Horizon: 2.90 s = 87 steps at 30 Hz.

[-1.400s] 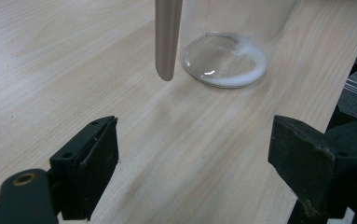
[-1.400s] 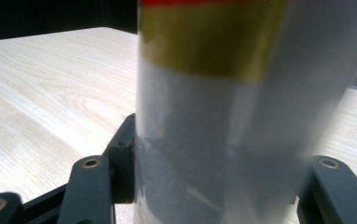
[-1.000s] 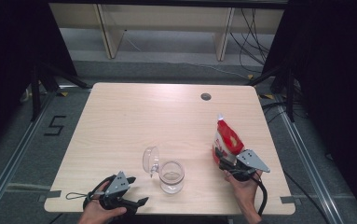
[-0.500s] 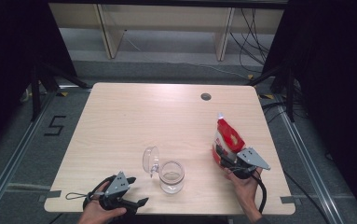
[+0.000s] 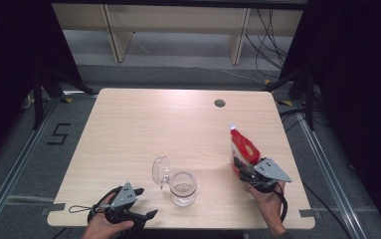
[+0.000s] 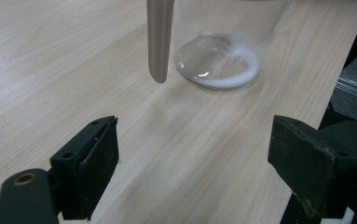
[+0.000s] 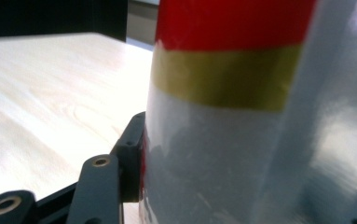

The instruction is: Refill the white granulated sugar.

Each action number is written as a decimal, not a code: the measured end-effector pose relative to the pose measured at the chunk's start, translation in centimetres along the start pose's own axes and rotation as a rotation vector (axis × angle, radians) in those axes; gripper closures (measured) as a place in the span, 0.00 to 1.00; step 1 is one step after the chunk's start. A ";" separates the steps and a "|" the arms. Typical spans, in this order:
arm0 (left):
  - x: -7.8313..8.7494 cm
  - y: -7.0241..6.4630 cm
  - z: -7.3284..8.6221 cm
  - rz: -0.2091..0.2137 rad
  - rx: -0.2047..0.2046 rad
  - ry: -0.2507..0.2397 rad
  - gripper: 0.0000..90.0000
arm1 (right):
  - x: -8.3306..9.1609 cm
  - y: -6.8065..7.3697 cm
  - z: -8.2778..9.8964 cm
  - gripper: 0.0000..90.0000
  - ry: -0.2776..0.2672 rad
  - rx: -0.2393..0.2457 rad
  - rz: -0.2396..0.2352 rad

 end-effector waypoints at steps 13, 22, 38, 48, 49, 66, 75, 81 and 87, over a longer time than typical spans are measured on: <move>-0.1 0.2 0.0 -0.010 -0.011 0.008 0.18 | 2.2 1.5 -1.6 0.53 -0.027 0.231 -0.018; -0.1 0.3 0.0 -0.019 0.018 -0.004 0.18 | 3.4 3.5 -2.5 0.54 -0.007 0.438 -0.065; -0.1 0.4 0.0 -0.029 0.009 0.003 0.18 | 3.7 6.4 -3.3 0.54 0.038 0.840 -0.067; -0.1 0.4 -0.1 -0.030 0.017 -0.006 0.17 | 3.7 8.1 -3.0 0.54 0.072 0.999 -0.052; -0.1 0.5 0.0 -0.030 0.005 0.003 0.18 | 3.7 8.1 -3.0 0.54 0.065 1.005 -0.045; -0.2 0.4 0.0 -0.034 0.017 -0.001 0.17 | 4.0 8.9 -3.3 0.55 0.058 1.298 0.007; -0.1 0.6 0.0 -0.031 -0.012 0.002 0.17 | 3.9 9.6 -3.1 0.55 0.058 1.424 0.019; -0.2 0.4 0.0 -0.033 0.018 -0.001 0.17 | 3.7 9.9 -3.3 0.55 0.049 1.552 0.033; -0.2 0.4 0.0 -0.033 0.020 -0.002 0.17 | 3.7 9.9 -2.9 0.55 0.080 1.553 0.046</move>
Point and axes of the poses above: each handheld gripper's, and its own axes: x roughly backward along the jaws, z roughly out of its underside, y roughly to its left, the point moved 5 cm from there along -x, roughly forward along the jaws, and after that the axes turned 6 degrees about -x, right-handed, at the moved point
